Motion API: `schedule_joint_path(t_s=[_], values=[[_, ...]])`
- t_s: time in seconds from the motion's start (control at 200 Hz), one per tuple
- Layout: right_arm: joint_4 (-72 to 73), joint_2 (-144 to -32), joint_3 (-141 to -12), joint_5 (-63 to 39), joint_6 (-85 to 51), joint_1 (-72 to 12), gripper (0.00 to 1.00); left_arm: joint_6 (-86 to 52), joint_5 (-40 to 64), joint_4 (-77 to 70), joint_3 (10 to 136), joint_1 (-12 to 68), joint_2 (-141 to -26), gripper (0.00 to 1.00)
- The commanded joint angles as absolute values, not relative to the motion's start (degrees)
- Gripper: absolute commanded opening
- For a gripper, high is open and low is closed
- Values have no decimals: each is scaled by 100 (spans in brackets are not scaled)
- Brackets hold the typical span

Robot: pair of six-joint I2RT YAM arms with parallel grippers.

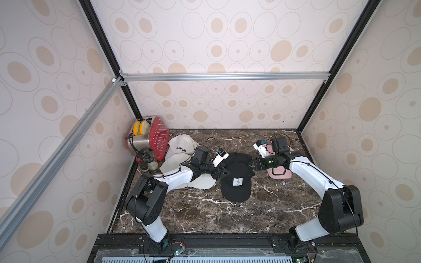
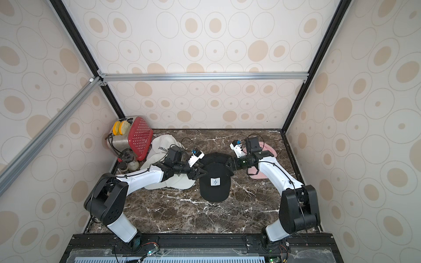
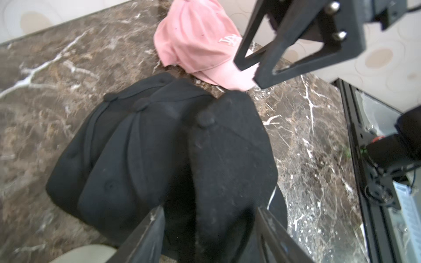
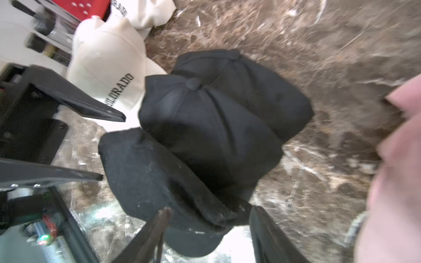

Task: Stack the baseball caps by color
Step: Place the baseball cap on the baseball cap.

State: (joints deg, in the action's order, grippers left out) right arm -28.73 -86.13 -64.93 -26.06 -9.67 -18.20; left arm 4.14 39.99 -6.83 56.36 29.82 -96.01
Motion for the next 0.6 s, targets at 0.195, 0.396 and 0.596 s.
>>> schedule_joint_path(t_s=[0.195,0.396,0.596], values=[[-2192,-7707,-5930,-1523,-1505,-1823,95,-285,3339,-888,5704,2940,-8937,99],[-1833,-6777,-5058,-1468,-2075,-1823,100,-75,3597,360,6250,3096,-8937,98],[-1903,-5884,-4119,-1838,-2016,-1827,100,619,3237,2230,7319,3143,-9528,91]])
